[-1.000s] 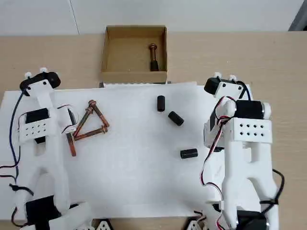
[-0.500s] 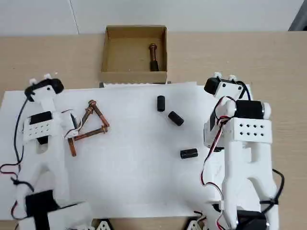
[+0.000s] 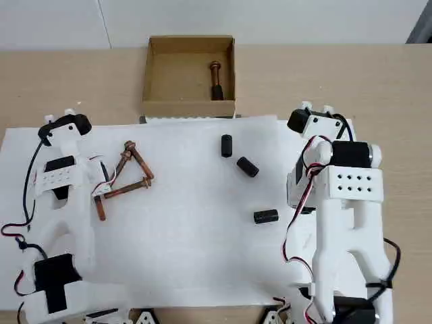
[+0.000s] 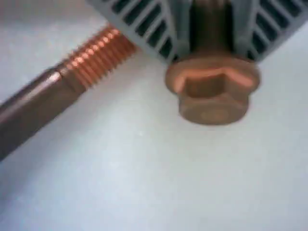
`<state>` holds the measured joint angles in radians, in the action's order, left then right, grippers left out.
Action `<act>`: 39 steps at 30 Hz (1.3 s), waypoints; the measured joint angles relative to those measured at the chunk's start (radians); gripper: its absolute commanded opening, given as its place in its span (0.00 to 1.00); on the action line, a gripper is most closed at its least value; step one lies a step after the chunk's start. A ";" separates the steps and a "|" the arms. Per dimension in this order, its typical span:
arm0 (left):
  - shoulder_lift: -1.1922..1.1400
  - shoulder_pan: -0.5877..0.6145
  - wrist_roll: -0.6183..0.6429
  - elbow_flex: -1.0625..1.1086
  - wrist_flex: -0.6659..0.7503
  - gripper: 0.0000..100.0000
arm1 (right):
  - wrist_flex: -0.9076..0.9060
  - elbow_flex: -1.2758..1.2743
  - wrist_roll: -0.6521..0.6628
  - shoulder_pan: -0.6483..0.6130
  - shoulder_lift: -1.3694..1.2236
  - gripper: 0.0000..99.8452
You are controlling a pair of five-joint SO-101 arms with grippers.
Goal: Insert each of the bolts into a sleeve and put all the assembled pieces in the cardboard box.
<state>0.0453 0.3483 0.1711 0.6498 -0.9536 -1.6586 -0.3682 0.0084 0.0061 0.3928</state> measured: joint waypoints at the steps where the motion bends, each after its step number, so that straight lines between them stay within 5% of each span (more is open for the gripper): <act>1: 0.000 0.000 0.000 0.000 0.000 0.01 | 0.000 0.000 0.000 0.000 0.000 0.00; 11: 0.242 -0.040 -0.044 -0.034 -0.147 0.01 | -0.046 0.000 0.000 0.000 0.037 0.00; 16: 0.459 -0.118 -0.150 -0.035 -0.212 0.01 | -0.048 -0.002 0.000 0.000 0.213 0.00; 26: 0.841 -0.298 -0.170 0.110 -0.213 0.01 | -0.055 -0.038 0.000 -0.002 0.529 0.00; 39: 1.387 -0.368 -0.170 0.588 0.106 0.00 | 0.279 -0.549 0.000 0.002 0.968 0.00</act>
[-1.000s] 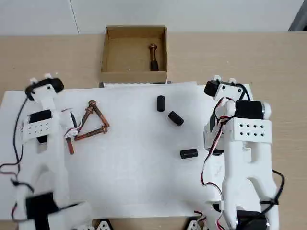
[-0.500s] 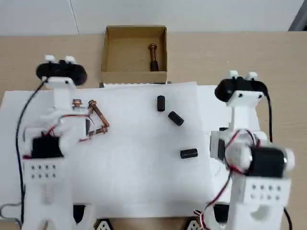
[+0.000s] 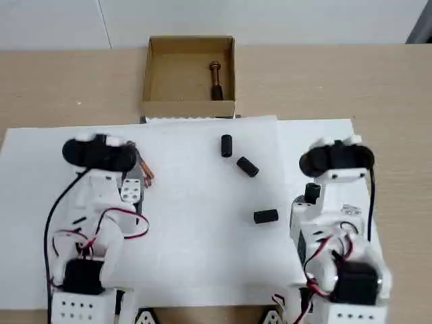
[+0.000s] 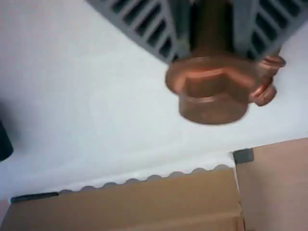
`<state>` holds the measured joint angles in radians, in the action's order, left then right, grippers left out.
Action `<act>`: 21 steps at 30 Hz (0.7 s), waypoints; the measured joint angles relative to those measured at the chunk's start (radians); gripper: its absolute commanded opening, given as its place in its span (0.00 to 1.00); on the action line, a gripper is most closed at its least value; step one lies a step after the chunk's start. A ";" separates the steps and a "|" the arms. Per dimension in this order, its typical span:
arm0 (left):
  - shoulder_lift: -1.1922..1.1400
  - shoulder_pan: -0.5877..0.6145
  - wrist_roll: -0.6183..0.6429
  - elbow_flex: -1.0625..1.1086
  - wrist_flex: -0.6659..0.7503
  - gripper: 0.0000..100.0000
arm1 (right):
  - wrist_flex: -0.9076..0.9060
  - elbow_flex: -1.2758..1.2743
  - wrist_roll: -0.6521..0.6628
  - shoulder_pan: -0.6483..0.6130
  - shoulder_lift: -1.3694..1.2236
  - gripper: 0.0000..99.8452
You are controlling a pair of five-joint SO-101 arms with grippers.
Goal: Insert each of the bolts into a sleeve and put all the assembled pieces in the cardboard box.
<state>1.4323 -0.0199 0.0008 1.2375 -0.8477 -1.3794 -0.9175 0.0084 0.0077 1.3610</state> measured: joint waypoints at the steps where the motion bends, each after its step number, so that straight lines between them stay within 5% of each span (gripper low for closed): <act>1: 0.031 0.000 0.000 0.023 0.003 0.00 | 0.035 -0.049 0.000 0.000 0.034 0.00; 8: 0.183 -0.018 0.146 0.123 0.014 0.00 | 0.226 -0.322 0.000 -0.064 0.213 0.00; 15: 0.296 -0.180 0.402 0.178 0.054 0.00 | 0.377 -0.488 0.000 -0.261 0.345 0.00; 21: 0.365 -0.232 0.443 0.259 0.172 0.00 | 0.476 -0.594 0.000 -0.439 0.437 0.00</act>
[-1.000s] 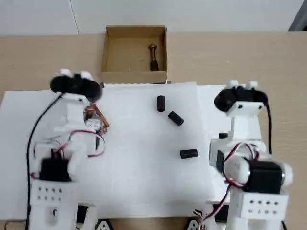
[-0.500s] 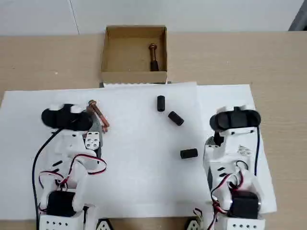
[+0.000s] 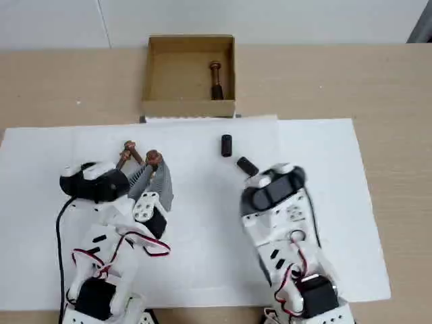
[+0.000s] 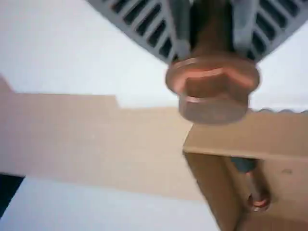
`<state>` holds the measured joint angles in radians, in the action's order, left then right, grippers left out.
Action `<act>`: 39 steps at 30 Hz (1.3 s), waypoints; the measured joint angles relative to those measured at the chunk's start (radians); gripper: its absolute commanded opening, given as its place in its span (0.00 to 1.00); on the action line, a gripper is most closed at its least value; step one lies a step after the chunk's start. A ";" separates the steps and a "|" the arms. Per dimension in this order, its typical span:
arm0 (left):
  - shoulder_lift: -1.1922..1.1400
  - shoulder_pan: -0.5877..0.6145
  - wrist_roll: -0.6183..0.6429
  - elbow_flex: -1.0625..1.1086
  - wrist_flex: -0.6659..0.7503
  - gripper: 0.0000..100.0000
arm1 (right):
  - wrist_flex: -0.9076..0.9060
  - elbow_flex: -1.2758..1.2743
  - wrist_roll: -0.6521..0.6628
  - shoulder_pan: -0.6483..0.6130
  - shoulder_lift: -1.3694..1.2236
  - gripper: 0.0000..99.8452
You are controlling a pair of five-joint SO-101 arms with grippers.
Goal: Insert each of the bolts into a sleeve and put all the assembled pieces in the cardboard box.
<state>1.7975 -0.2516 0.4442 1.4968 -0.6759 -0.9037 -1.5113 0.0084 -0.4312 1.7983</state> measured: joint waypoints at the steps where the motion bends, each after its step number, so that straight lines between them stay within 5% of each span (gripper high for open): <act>1: 0.003 -0.002 0.003 0.009 0.015 0.00 | 0.011 -0.008 0.000 -0.029 0.000 0.00; 13: 0.003 -0.109 0.238 0.017 0.098 0.00 | 0.140 -0.083 0.002 -0.255 0.002 0.00; 39: 0.014 -0.155 0.253 0.106 0.167 0.00 | 0.256 -0.137 0.094 -0.311 0.002 0.00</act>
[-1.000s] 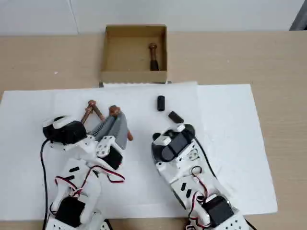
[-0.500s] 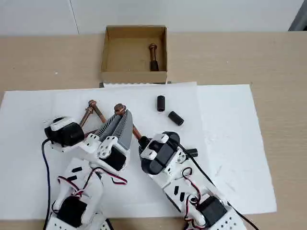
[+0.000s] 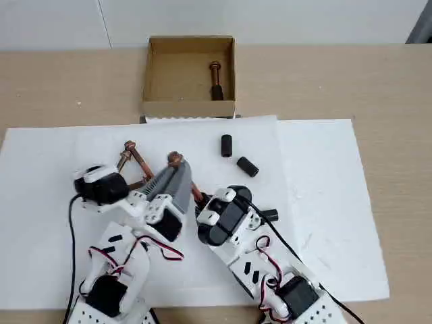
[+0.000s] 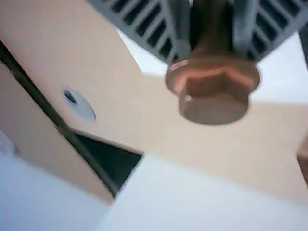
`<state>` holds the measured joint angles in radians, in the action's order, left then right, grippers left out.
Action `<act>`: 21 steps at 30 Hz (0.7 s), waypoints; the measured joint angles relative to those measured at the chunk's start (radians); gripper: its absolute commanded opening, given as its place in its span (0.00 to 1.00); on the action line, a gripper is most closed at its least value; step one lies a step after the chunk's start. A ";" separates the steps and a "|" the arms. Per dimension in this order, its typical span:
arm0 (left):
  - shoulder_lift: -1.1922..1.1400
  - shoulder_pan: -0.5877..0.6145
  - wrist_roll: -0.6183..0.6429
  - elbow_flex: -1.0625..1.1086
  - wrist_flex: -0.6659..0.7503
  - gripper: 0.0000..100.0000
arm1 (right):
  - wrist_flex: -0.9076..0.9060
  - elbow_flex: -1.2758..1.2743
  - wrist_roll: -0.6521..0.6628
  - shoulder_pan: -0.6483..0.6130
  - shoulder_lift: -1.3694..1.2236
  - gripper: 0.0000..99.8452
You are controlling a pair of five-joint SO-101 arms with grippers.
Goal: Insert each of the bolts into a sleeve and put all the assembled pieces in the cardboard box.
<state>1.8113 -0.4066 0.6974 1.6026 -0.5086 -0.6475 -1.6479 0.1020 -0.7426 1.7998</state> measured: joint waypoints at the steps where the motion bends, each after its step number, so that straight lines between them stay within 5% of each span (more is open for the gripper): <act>1: 0.000 -0.011 -0.005 0.002 0.000 0.00 | 0.000 0.002 0.000 0.003 0.000 0.00; 12: 0.000 -0.038 -0.012 0.015 -0.011 0.00 | 0.000 -0.002 -0.002 0.005 -0.002 0.00; 21: 0.000 -0.117 -0.143 0.018 -0.072 0.00 | 0.000 0.000 -0.002 0.006 -0.002 0.00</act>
<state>1.8113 -0.5232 0.5547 1.6210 -0.5808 -0.6475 -1.6479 0.1005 -0.7365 1.7983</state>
